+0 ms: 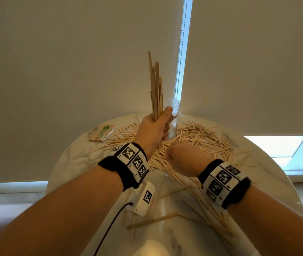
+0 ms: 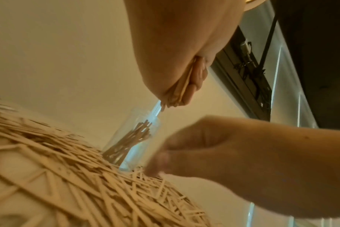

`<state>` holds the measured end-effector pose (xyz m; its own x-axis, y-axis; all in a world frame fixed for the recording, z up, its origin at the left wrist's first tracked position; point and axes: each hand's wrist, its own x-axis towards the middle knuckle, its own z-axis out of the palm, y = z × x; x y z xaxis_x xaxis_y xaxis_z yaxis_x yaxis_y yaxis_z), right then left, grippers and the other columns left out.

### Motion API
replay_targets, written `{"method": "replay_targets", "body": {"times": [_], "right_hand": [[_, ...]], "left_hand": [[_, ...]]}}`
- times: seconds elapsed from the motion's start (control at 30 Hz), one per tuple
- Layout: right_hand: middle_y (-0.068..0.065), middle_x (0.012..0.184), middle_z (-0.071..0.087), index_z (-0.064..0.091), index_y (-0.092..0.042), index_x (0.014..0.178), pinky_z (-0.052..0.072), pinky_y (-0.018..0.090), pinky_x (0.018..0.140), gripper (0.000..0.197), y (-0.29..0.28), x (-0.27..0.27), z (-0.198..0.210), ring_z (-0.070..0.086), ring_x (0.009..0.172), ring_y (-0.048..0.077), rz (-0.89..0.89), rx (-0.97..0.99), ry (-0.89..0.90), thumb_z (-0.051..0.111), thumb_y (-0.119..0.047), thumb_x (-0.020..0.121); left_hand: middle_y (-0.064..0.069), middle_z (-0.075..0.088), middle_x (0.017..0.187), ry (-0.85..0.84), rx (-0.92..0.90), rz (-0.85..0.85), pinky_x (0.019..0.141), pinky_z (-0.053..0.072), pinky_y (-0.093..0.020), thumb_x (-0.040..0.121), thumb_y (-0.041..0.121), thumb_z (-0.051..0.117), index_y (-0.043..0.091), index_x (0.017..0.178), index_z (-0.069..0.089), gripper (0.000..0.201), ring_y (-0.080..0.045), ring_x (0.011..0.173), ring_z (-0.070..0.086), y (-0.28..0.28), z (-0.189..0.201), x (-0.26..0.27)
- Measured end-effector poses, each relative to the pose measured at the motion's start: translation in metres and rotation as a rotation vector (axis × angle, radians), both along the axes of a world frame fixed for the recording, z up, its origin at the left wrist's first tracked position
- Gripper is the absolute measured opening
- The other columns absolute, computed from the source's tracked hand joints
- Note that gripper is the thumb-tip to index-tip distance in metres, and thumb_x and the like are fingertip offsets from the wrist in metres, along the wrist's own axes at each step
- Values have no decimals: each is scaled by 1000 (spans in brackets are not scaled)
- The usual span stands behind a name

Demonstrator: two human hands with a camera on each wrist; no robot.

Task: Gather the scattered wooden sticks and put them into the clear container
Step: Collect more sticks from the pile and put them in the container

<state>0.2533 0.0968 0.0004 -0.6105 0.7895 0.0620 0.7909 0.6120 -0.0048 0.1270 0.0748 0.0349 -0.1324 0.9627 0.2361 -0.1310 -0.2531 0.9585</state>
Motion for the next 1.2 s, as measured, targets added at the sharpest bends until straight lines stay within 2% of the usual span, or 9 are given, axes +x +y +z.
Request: {"method": "replay_targets", "body": {"times": [0.1,0.3,0.47,0.67,0.83,0.97,1.03,1.13,1.2], "right_hand": [[1,103,63,64,-16,97,46,27,81,33,6,17,18,57,91,14,-112,-3,200,37,-32,107],[-4,137,54,48,-20,143,33,23,98,50,6,28,83,44,118,2,-136,215,1167,27,-49,107],[1,87,68,67,-15,92,45,23,68,53,8,7,62,65,79,13,-131,-150,485,29,-49,106],[-5,60,57,54,-26,64,47,27,56,43,11,7,41,57,56,12,-84,195,245,38,-42,101],[-3,61,57,53,-21,66,51,28,56,53,11,0,30,56,56,13,-97,340,152,24,-44,104],[-5,58,54,59,-19,69,40,21,48,55,21,16,26,49,48,8,-186,296,175,26,-44,106],[-5,58,48,58,-17,68,38,21,48,53,27,32,29,43,48,10,-288,181,295,30,-44,105],[-3,54,43,56,-14,62,33,23,48,55,25,42,37,41,48,14,-380,113,496,35,-43,103],[-3,53,43,56,-13,63,32,23,47,55,20,32,39,40,46,12,-349,111,546,35,-42,104]], "left_hand": [[9,42,55,136,-51,-12,53,36,-28,99,40,58,16,79,54,32,-11,48,36,1,-11,-18],[4,48,62,835,-140,-39,55,42,-25,98,51,54,20,73,53,40,-12,52,43,-1,-37,-32],[4,56,64,967,-111,-82,56,40,-23,98,47,56,25,79,63,30,-12,55,50,-1,-32,-13],[-3,71,88,1134,-120,-118,70,48,-26,91,46,67,17,99,69,30,-16,81,64,1,-29,-9],[8,66,93,1081,-79,-81,73,49,-20,83,34,79,21,108,61,33,-10,85,61,3,-16,-5],[9,64,117,951,-134,-154,89,55,-35,64,67,80,30,137,43,90,-11,97,66,0,-12,-16],[9,62,119,868,-137,36,91,53,-38,74,82,58,28,141,39,89,-13,103,65,0,-7,-28],[-2,66,118,498,-311,361,94,47,-40,97,69,34,17,132,51,65,-23,110,62,12,3,-42],[-10,68,115,164,-429,227,91,55,-45,102,60,31,12,126,56,60,-28,104,67,14,8,-29]]}}
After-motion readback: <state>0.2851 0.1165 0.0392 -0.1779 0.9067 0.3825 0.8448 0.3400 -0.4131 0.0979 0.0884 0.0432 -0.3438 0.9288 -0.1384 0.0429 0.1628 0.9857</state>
